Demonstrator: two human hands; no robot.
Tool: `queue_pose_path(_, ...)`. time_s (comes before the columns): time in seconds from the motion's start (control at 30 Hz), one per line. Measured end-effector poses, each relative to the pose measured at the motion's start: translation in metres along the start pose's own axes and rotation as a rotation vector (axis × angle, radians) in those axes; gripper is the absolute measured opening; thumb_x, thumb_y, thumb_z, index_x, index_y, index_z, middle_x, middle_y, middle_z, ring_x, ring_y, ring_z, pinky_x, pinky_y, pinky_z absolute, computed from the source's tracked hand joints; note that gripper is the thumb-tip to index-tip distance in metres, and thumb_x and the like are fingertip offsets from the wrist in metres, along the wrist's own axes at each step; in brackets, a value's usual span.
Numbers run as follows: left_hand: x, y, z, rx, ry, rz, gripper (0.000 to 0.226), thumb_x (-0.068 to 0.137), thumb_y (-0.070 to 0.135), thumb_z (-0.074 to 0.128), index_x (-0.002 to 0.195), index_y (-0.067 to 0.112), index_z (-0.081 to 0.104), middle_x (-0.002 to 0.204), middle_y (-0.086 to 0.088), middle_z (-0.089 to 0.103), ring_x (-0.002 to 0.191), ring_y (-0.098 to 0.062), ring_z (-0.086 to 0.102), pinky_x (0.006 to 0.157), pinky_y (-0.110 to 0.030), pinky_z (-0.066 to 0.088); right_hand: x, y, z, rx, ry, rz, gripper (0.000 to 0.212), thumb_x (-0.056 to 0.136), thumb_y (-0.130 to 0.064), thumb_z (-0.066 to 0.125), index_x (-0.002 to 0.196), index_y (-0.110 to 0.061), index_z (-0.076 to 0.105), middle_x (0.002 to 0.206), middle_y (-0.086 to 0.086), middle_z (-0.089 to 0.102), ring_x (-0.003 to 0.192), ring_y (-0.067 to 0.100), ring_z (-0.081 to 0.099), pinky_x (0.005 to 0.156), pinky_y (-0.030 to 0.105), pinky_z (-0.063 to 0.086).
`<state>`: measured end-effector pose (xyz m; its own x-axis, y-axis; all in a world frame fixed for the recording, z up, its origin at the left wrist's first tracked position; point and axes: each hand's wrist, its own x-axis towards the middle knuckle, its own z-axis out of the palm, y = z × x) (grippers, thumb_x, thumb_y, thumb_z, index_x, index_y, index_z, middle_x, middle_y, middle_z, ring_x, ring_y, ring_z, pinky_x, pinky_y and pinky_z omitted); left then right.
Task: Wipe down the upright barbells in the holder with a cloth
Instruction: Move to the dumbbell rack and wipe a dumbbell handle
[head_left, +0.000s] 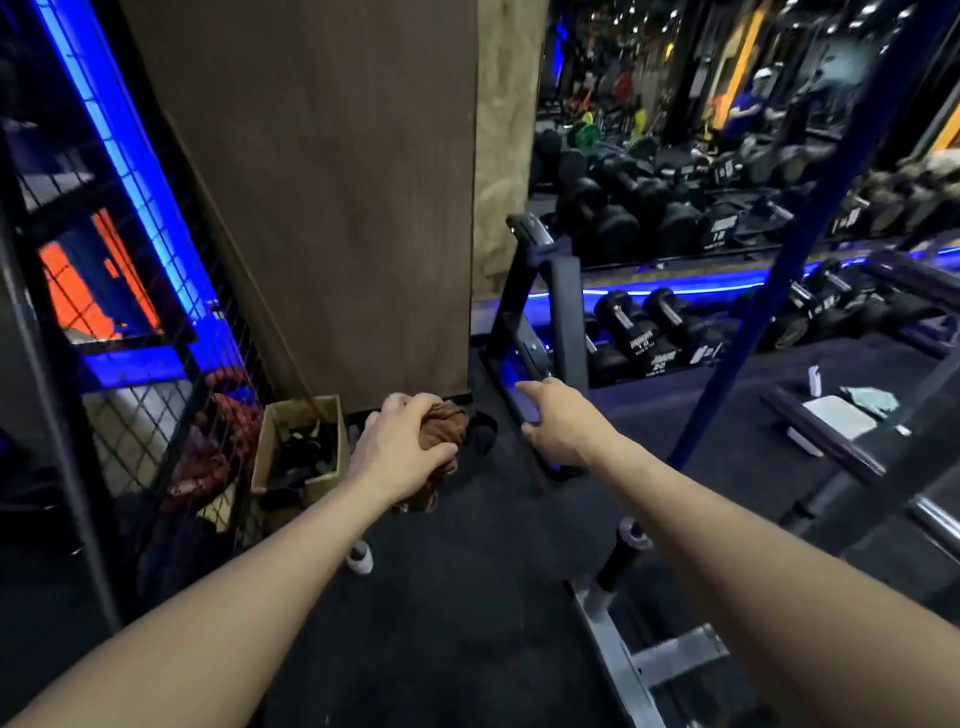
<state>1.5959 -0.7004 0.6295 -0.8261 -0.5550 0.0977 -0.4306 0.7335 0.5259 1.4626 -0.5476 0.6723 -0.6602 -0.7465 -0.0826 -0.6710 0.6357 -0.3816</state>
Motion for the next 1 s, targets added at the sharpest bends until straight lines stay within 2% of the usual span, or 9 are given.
queue_pose_path(0.13, 0.076, -0.024, -0.016, -0.010, -0.013, 0.021, 0.051, 0.081, 0.040, 0.068, 0.127, 0.033, 0.049, 0.124, -0.002, 0.047, 0.115, -0.029, 0.049, 0.098, -0.040, 0.042, 0.076, -0.012, -0.007, 0.028, 0.046, 0.026, 0.049, 0.089, -0.013, 0.051, 0.137, -0.010, 0.045, 0.131, 0.017, 0.045, 0.123, 0.035, 0.047, 0.101, 0.040, 0.041)
queue_pose_path(0.3, 0.174, -0.034, -0.026, -0.038, -0.094, 0.072, 0.050, 0.079, 0.038, 0.070, 0.125, 0.029, 0.052, 0.120, -0.004, 0.049, 0.112, -0.028, 0.051, 0.097, -0.034, 0.042, 0.148, -0.007, -0.022, 0.049, 0.033, 0.148, 0.051, 0.087, -0.015, 0.054, 0.136, -0.011, 0.045, 0.131, 0.018, 0.045, 0.123, 0.036, 0.047, 0.101, 0.040, 0.040)
queue_pose_path(0.4, 0.234, -0.024, -0.016, -0.083, -0.127, 0.096, 0.047, 0.077, 0.036, 0.071, 0.121, 0.030, 0.056, 0.117, -0.005, 0.050, 0.110, -0.029, 0.053, 0.098, -0.032, 0.041, 0.181, 0.016, -0.038, 0.039, 0.054, 0.223, 0.050, 0.087, -0.015, 0.053, 0.136, -0.013, 0.045, 0.133, 0.016, 0.044, 0.122, 0.036, 0.048, 0.099, 0.039, 0.042)
queue_pose_path(0.53, 0.305, 0.000, 0.012, -0.194, -0.151, 0.160, 0.044, 0.074, 0.031, 0.074, 0.116, 0.031, 0.060, 0.114, -0.005, 0.054, 0.108, -0.026, 0.055, 0.095, -0.028, 0.041, 0.232, 0.057, -0.060, 0.021, 0.101, 0.299, 0.044, 0.084, -0.016, 0.052, 0.128, -0.017, 0.052, 0.120, 0.016, 0.049, 0.115, 0.035, 0.051, 0.096, 0.040, 0.045)
queue_pose_path(0.67, 0.374, 0.027, 0.037, -0.216, -0.176, 0.255, 0.047, 0.072, 0.029, 0.075, 0.117, 0.027, 0.061, 0.113, -0.004, 0.056, 0.108, -0.022, 0.055, 0.095, -0.025, 0.039, 0.298, 0.105, -0.071, -0.002, 0.098, 0.338, 0.033, 0.080, -0.023, 0.056, 0.113, -0.021, 0.056, 0.111, 0.011, 0.055, 0.107, 0.032, 0.054, 0.090, 0.041, 0.049)
queue_pose_path(0.83, 0.471, 0.065, 0.056, -0.179, -0.170, 0.289, 0.050, 0.073, 0.031, 0.075, 0.119, 0.026, 0.060, 0.117, -0.004, 0.055, 0.111, -0.023, 0.053, 0.097, -0.027, 0.039, 0.379, 0.160, -0.105, -0.011, 0.098, 0.339, 0.052, 0.084, -0.018, 0.058, 0.135, -0.014, 0.047, 0.130, 0.017, 0.047, 0.121, 0.035, 0.051, 0.099, 0.040, 0.044)
queue_pose_path(1.0, 0.566, 0.115, 0.085, -0.219, -0.151, 0.308, 0.049, 0.072, 0.031, 0.076, 0.118, 0.027, 0.060, 0.114, -0.006, 0.054, 0.109, -0.027, 0.054, 0.099, -0.032, 0.040, 0.444, 0.211, -0.146, -0.038, 0.127, 0.383, 0.052, 0.089, -0.019, 0.054, 0.140, -0.014, 0.043, 0.134, 0.017, 0.045, 0.125, 0.036, 0.046, 0.103, 0.039, 0.040)
